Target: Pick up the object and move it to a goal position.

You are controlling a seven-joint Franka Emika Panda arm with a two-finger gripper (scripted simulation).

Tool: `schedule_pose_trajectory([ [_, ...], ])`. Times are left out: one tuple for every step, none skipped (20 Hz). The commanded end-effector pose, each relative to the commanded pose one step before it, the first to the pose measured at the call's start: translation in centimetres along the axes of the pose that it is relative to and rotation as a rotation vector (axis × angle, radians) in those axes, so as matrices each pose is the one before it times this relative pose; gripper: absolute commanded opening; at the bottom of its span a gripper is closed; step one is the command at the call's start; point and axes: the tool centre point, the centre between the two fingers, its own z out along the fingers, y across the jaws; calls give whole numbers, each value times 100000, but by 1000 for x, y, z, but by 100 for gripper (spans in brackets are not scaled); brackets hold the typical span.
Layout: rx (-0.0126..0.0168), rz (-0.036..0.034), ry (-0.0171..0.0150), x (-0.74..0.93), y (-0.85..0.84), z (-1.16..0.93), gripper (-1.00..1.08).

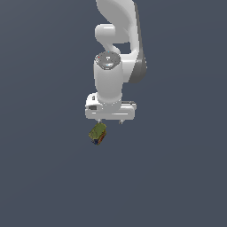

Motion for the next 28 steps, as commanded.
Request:
schedule_pose_trajectory([
  [0,0,0,0,1,0,100],
  [0,0,0,2,-7,-26,100],
  [-93,-141,1,4,-120,-77,100],
  [-104,-179,3,7,-146,-130,100],
  [-154,-309,9,8,-213,-185,100],
  [-176,-434,18,8,-244,-218,100],
  [-158,-487,25,6,-222,-202,100],
  [-138,-539,30,4,-202,-182,100],
  [-105,-541,32,2,-163,-152,100],
  [-58,-427,26,0,-100,-96,100],
  [-12,-206,12,-1,-35,-31,100],
  [21,95,-6,-1,32,29,100],
  [34,322,-19,0,66,63,100],
  [38,514,-31,1,91,86,100],
  [40,695,-42,2,111,108,100],
  [44,895,-53,4,139,132,100],
  [47,1091,-65,6,163,158,100],
  [51,1298,-77,8,195,186,100],
  [56,1508,-89,11,227,216,100],
  [61,1735,-101,15,265,251,100],
  [65,1975,-114,20,306,289,100],
  [65,2208,-125,26,346,323,100],
  [58,2423,-134,34,380,352,100],
  [48,2640,-143,43,414,381,100],
  [36,2862,-150,54,451,411,100],
  [21,3091,-156,67,491,443,100],
  [2,3314,-159,82,529,473,100],
  [-19,3269,-147,92,523,464,100],
])
